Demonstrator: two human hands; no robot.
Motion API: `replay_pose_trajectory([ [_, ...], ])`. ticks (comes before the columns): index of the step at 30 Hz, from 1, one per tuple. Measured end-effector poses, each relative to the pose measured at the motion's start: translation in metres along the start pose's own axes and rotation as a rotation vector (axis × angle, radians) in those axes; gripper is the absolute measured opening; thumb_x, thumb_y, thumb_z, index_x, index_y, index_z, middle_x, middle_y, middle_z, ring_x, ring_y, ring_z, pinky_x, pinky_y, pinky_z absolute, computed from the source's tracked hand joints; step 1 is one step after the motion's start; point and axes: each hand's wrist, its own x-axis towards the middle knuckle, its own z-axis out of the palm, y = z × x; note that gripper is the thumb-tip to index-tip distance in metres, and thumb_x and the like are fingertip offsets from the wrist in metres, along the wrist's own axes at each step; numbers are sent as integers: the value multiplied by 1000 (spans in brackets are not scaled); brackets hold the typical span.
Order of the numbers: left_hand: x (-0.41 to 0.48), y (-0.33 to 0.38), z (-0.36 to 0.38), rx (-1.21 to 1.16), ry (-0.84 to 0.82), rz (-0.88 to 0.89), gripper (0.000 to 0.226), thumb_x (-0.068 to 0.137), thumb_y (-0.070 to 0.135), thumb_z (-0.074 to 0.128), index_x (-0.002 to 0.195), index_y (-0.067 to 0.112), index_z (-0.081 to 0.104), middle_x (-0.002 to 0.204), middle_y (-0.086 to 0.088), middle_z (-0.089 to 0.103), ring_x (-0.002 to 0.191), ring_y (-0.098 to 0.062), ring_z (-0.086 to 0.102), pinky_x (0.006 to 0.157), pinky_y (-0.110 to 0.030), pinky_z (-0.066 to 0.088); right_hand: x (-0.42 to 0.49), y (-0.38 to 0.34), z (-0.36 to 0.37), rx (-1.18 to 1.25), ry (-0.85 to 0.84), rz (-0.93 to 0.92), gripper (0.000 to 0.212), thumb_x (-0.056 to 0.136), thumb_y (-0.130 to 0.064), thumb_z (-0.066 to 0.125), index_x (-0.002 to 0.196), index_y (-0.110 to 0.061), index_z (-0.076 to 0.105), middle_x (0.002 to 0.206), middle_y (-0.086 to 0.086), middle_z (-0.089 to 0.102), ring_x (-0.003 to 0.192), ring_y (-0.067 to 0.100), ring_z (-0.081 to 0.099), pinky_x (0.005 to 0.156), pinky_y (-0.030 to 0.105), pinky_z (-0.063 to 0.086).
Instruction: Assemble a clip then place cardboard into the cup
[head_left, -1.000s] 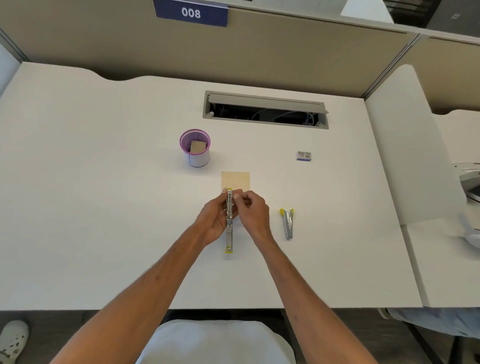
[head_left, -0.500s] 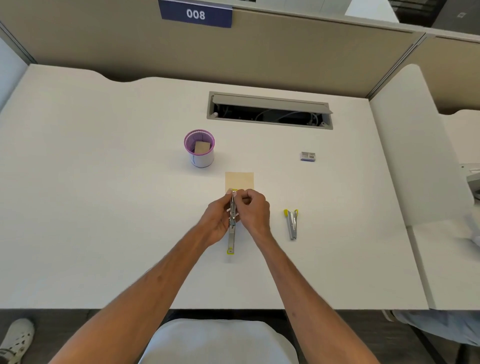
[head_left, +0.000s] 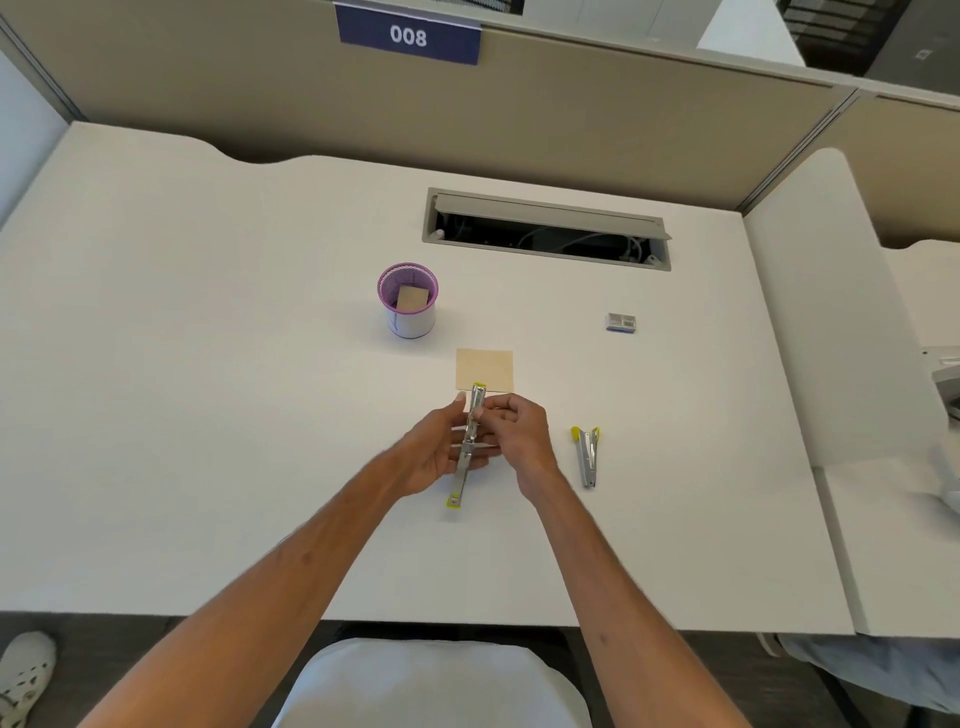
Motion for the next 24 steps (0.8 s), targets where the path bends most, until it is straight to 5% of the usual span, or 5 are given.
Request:
replay_pose_trajectory([
  [3, -7, -5, -10, 54, -37, -49, 65, 117, 56, 36, 131, 5, 73, 130, -21, 78, 119, -39, 77, 111, -51, 57, 3, 0, 1, 1, 26, -13, 14, 94, -11, 81, 105, -5, 75, 95, 16, 82, 75, 21, 74, 69, 37, 62],
  [6, -10, -9, -13, 73, -1, -3, 54, 119, 44, 36, 130, 6, 73, 116, -17, 79, 101, -29, 80, 91, -39, 65, 5, 2, 4, 3, 27, -26, 15, 95, -10, 80, 108, -5, 75, 99, 17, 83, 81, 21, 77, 80, 38, 60],
  [16, -10, -12, -8, 301, 239, 239, 29, 116, 28, 54, 127, 14, 77, 103, -2, 74, 71, -11, 61, 59, -24, 42, 1, 7, 25, 312, 195, 186, 19, 106, -15, 60, 106, -6, 77, 103, 12, 80, 94, 21, 73, 96, 38, 59],
  [19, -13, -9, 2, 608, 313, 464, 27, 116, 24, 54, 128, 21, 78, 99, 4, 75, 80, -12, 63, 69, -26, 50, -6, 5, 27, 670, 101, 326, 34, 115, -22, 47, 111, -1, 74, 108, 14, 79, 98, 23, 75, 95, 34, 59],
  [24, -16, -7, 17, 1607, 543, 703, 56, 107, 18, 55, 163, 17, 48, 122, -9, 67, 108, -33, 64, 86, -44, 47, -8, 2, 19, 1033, -19, 446, 32, 114, -16, 42, 120, 1, 69, 113, 17, 72, 105, 26, 68, 116, 33, 44],
])
